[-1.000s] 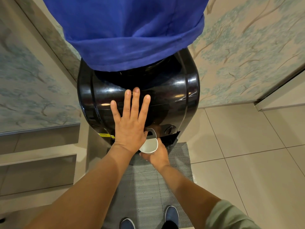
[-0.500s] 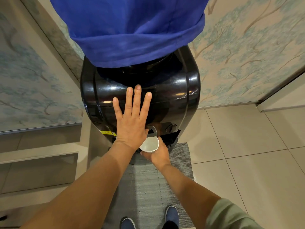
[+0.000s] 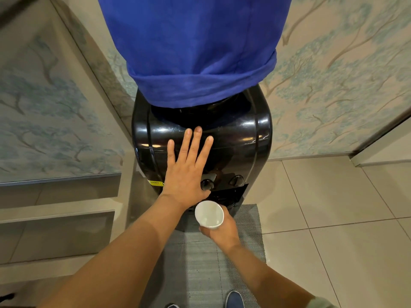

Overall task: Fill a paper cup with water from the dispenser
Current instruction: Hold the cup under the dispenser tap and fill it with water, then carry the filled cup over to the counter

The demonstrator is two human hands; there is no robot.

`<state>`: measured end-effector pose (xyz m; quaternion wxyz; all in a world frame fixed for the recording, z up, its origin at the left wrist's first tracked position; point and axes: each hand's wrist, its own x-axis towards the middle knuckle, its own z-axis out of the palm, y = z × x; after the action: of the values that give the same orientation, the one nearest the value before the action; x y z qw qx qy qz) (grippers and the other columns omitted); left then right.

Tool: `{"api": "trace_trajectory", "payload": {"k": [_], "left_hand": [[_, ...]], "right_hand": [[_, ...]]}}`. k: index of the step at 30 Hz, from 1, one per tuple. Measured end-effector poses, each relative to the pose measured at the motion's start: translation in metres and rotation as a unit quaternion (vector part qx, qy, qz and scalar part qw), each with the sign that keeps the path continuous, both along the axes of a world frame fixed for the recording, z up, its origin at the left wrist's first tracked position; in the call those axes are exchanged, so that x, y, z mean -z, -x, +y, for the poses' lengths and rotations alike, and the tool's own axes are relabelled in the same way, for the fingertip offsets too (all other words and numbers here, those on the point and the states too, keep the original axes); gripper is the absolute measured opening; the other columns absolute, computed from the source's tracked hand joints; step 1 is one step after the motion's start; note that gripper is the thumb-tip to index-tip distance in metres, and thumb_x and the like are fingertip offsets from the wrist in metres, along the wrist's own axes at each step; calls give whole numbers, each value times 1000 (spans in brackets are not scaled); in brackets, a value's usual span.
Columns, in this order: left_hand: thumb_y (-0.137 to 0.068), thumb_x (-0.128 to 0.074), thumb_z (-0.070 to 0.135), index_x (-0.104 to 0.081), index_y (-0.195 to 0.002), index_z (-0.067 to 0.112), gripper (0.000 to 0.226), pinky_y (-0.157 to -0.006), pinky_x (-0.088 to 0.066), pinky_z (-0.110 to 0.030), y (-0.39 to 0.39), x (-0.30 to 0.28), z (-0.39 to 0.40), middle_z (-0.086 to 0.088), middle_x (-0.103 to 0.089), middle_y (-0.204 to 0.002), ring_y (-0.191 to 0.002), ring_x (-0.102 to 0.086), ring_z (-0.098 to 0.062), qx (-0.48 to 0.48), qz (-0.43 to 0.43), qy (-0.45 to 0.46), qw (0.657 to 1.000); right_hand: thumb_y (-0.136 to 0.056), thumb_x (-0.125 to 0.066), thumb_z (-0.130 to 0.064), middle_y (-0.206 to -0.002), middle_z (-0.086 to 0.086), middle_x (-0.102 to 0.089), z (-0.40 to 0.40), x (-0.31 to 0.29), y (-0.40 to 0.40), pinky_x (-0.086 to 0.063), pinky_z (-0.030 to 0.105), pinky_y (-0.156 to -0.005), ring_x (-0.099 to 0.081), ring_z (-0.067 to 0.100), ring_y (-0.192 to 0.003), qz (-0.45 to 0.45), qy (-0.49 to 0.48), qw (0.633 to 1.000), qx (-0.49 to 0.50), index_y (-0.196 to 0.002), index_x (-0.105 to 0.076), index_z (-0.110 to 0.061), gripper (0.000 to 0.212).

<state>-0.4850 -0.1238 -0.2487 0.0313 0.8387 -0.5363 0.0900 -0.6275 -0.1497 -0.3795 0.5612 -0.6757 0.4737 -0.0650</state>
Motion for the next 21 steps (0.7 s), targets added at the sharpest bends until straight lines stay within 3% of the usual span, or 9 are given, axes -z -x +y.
{"api": "trace_trajectory", "payload": {"k": [3,7,9,12,17,21], "left_hand": [[-62,-75,52,9,-147,24,123,-113,8,-47,-4,-14,8,-5,12,-157,-141,21,-20,25,14,-13,1000],[-79,-65,34,-20,-147,20,83,-112,0,-37,-7,-31,30,-3,-5,-160,-144,5,-15,51,33,-5,998],[-81,-63,26,-37,-141,18,66,-114,-10,-38,-6,-34,48,-5,-21,-157,-145,-15,-20,40,48,11,998],[-78,-66,17,-59,-121,13,44,-106,-34,-44,-5,-37,76,-10,-52,-138,-130,-45,-28,1,74,35,997],[-76,-66,13,-64,-115,15,38,-99,-39,-43,-13,-55,115,-7,-63,-122,-117,-54,-27,-57,75,40,995],[-72,-67,13,-64,-114,12,42,-97,-40,-43,-21,-81,127,-7,-64,-119,-115,-55,-29,-52,49,57,996]], "right_hand": [[-54,-86,-22,-118,4,-61,10,-17,10,-51,37,-95,-56,20,-111,-12,21,1000,-16,-122,-50,-19,77],[-52,-86,-26,-113,-2,-63,24,-48,21,-51,36,-94,-58,16,-108,-31,41,998,-28,-120,-52,-21,76],[-50,-86,-30,-111,-5,-63,32,-65,25,-51,37,-94,-58,15,-107,-39,44,998,-31,-117,-52,-27,76],[-49,-85,-34,-108,-10,-63,38,-87,29,-51,38,-94,-58,15,-107,-63,55,996,-40,-113,-51,-34,72],[-49,-82,-39,-104,-20,-58,45,-132,33,-52,37,-93,-56,11,-107,-99,92,989,-62,-110,-47,-41,70],[-46,-80,-41,-105,-15,-62,47,-171,29,-52,38,-91,-58,12,-105,-132,115,983,-61,-114,-52,-34,73]]}}
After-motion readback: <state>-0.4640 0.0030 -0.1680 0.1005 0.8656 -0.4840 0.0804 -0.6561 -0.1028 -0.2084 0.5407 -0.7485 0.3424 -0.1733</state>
